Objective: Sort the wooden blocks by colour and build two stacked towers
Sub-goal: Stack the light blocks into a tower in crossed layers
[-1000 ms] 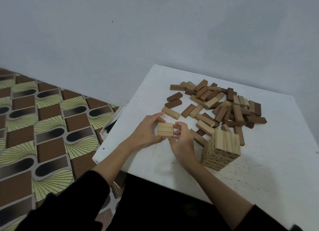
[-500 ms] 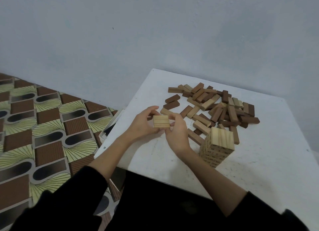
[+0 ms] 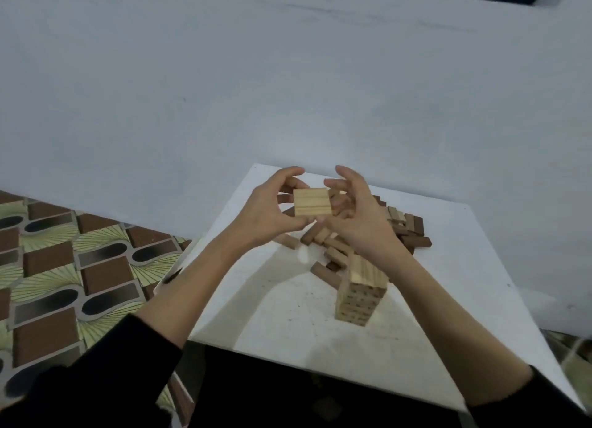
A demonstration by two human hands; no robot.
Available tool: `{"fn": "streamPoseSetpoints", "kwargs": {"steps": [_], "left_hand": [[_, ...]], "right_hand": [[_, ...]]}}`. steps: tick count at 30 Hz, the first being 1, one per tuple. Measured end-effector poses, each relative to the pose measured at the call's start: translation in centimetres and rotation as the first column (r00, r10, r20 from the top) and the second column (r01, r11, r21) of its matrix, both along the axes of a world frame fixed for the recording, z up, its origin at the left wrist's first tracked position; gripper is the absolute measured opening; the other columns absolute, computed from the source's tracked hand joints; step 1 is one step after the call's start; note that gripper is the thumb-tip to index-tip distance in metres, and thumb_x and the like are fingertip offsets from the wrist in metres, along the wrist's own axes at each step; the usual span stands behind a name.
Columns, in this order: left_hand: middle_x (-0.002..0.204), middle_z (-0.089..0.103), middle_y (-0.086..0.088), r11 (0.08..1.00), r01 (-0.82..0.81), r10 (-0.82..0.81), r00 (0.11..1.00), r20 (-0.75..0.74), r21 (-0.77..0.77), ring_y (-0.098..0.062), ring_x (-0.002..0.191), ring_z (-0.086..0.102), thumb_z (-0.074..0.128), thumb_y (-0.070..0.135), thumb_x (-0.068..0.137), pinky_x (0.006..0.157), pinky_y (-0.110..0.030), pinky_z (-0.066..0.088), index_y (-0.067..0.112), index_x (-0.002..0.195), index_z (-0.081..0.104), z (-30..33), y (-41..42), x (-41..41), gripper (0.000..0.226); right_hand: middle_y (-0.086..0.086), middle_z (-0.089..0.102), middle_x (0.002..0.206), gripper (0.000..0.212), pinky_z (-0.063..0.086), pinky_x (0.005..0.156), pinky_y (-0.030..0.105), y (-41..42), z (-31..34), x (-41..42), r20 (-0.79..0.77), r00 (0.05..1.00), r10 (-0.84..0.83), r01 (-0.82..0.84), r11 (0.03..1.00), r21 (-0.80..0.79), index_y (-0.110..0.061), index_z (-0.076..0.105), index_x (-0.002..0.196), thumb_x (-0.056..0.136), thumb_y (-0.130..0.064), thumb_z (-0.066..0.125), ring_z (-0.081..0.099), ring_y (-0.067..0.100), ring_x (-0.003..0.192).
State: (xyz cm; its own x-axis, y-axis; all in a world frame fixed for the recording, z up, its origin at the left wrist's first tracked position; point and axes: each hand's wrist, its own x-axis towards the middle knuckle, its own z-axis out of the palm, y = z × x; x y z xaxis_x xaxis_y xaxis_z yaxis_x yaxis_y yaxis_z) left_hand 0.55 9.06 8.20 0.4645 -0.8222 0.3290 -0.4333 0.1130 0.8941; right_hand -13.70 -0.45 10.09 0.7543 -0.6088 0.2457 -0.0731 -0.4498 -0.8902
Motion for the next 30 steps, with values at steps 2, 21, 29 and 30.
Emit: {"fn": "streamPoseSetpoints", "kwargs": {"steps": [2, 21, 29, 30], "left_hand": [[0.109, 0.059, 0.004, 0.998, 0.053, -0.053, 0.999, -0.001, 0.030, -0.009, 0.097, 0.059, 0.080, 0.001, 0.069, 0.086, -0.021, 0.051, 0.020, 0.127, 0.047, 0.1, -1.0, -1.5, 0.071], [0.112, 0.060, 0.007, 0.921, 0.293, -0.299, 0.954, -0.016, 0.258, -0.011, 0.112, 0.056, 0.085, 0.018, 0.068, 0.102, -0.037, 0.045, 0.022, 0.140, 0.037, -4.2, -3.8, -7.2, 0.086], [0.115, 0.059, 0.009, 0.916, 0.296, -0.300, 0.954, -0.028, 0.271, -0.009, 0.116, 0.054, 0.081, 0.033, 0.061, 0.104, -0.029, 0.042, 0.024, 0.141, 0.036, -4.8, -3.7, -7.2, 0.093], [0.116, 0.058, 0.009, 0.914, 0.304, -0.306, 0.951, -0.036, 0.271, -0.008, 0.117, 0.053, 0.083, 0.030, 0.062, 0.103, -0.027, 0.041, 0.023, 0.142, 0.035, -4.9, -3.6, -7.2, 0.094]], "right_hand": [[-0.005, 0.054, 0.124, 0.072, 0.048, 0.077, 0.017, -1.2, 0.4, -2.2, -0.047, 0.998, 0.047, -0.047, 0.999, -0.005, -0.026, 0.035, 0.135, 0.078, -0.002, 0.071, 0.057, 0.012, 0.096], [-0.003, 0.060, 0.116, 0.065, 0.038, 0.103, 0.030, -3.6, -4.6, -10.8, -0.184, 0.983, 0.019, -0.016, 1.000, 0.015, -0.044, 0.041, 0.116, 0.075, -0.007, 0.076, 0.052, 0.009, 0.114], [-0.007, 0.056, 0.116, 0.065, 0.033, 0.110, 0.037, -3.6, -4.9, -10.7, -0.216, 0.976, 0.031, -0.027, 0.999, 0.020, -0.038, 0.040, 0.122, 0.076, -0.009, 0.075, 0.049, 0.008, 0.117], [-0.009, 0.056, 0.116, 0.065, 0.031, 0.110, 0.037, -3.6, -5.0, -10.7, -0.224, 0.974, 0.036, -0.032, 0.999, 0.021, -0.035, 0.040, 0.124, 0.076, -0.009, 0.075, 0.049, 0.007, 0.117]]}}
